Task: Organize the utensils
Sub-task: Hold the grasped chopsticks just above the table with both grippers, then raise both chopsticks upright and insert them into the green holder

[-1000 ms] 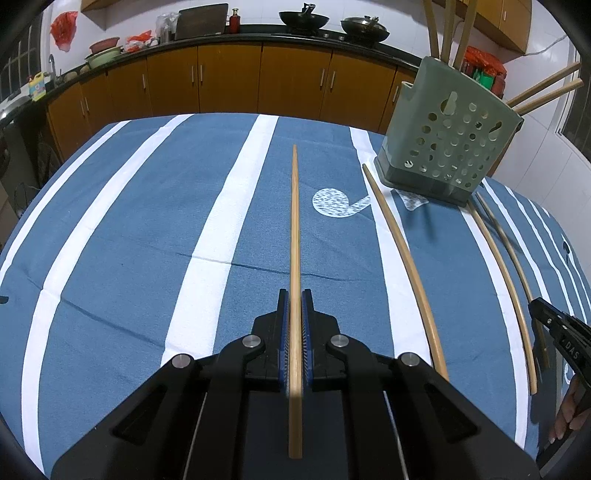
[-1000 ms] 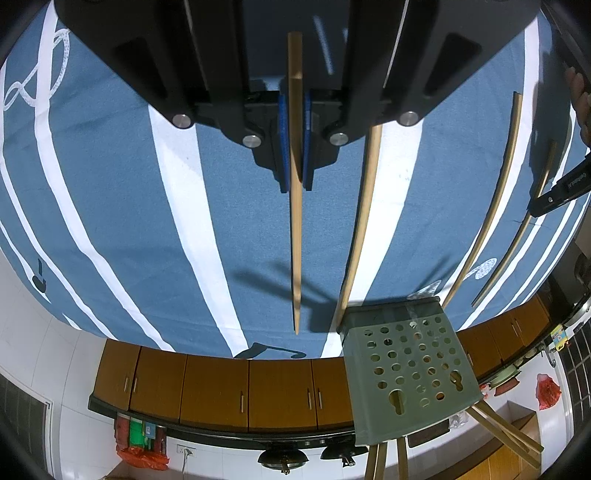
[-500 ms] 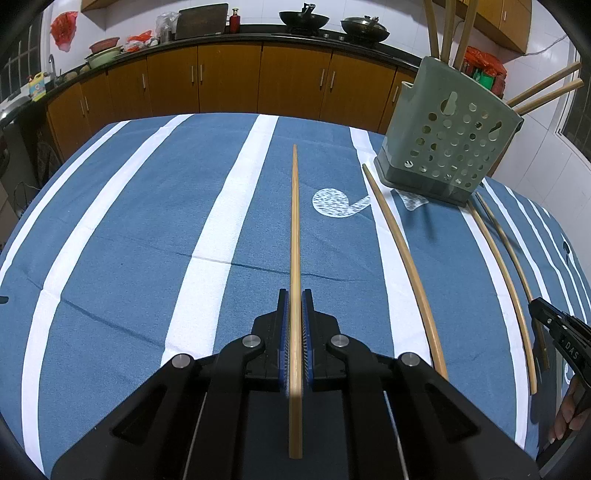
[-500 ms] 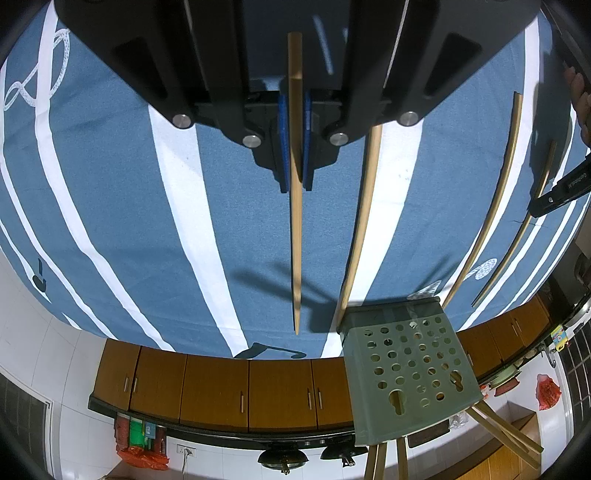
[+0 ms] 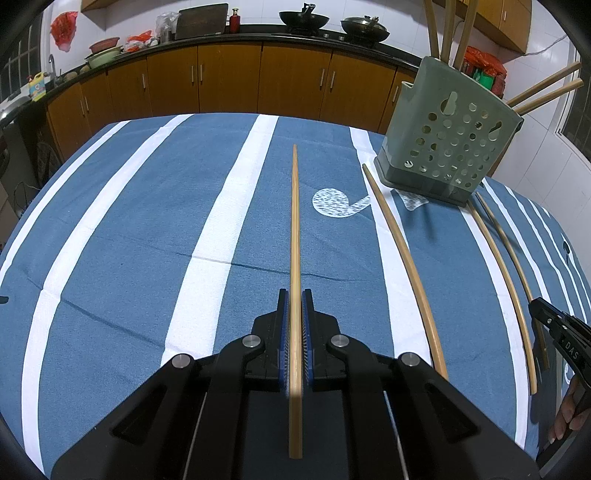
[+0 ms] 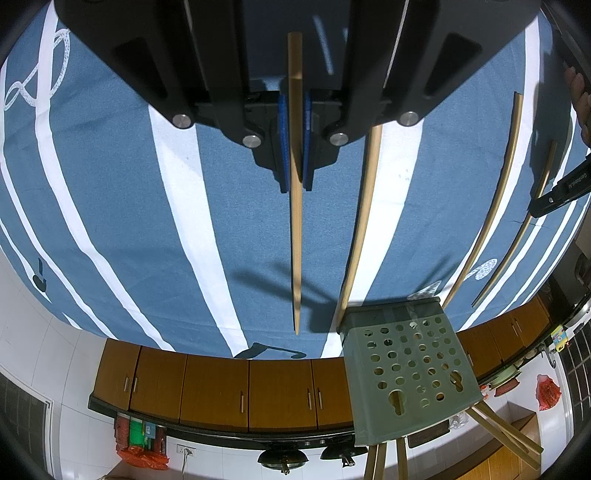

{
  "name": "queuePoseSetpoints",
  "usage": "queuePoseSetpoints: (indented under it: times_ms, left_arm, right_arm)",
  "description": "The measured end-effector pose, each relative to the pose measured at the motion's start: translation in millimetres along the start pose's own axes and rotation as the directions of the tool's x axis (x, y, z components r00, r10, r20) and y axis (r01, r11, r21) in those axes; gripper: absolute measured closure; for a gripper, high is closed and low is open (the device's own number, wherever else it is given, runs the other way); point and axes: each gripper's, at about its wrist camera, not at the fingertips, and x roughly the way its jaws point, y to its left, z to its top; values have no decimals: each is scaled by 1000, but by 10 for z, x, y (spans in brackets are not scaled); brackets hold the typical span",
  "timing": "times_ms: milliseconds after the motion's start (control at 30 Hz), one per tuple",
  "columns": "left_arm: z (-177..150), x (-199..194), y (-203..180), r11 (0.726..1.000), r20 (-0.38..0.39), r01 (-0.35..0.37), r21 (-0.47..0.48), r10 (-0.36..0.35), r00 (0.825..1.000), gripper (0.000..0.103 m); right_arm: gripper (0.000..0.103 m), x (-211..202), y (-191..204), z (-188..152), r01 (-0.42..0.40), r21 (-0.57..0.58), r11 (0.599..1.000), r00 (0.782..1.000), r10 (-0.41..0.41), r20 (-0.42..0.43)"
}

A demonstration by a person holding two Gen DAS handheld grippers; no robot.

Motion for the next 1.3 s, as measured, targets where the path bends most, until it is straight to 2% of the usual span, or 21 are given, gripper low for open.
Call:
queuePoseSetpoints:
  times_ms: [533,700,833,900,1100,1300]
  left_arm:
    - [-3,-1,-3,1000,0,-2,3,2,1000,95]
    - [-65,-45,-61,997,-3,-37,61,37,999,95]
    - [-59,-60,-66,997,-16,-29,75,30,999,96]
    - [-39,-112,-64,997,-12,-16,74,17,1000,96]
    - [206,-567,-132,995,123,5,97,-17,992,96]
    - [533,-1054,-150,995,269,58,79,-77,960,96]
  right_arm:
    - [94,-1,-1,-3,-1,1,1000,1000,1,0]
    - [95,-5,-14,-19,-13,6,1000,1000,13,0]
    - [95,-34,-37,-8,-19,24,1000,1000,19,3]
    - [95,-125,-42,32,-19,25,999,999,19,32]
    - [95,-581,-98,285,-32,39,999,983,25,182]
    - [95,-1033,-91,512,-51,36,998,944,37,329]
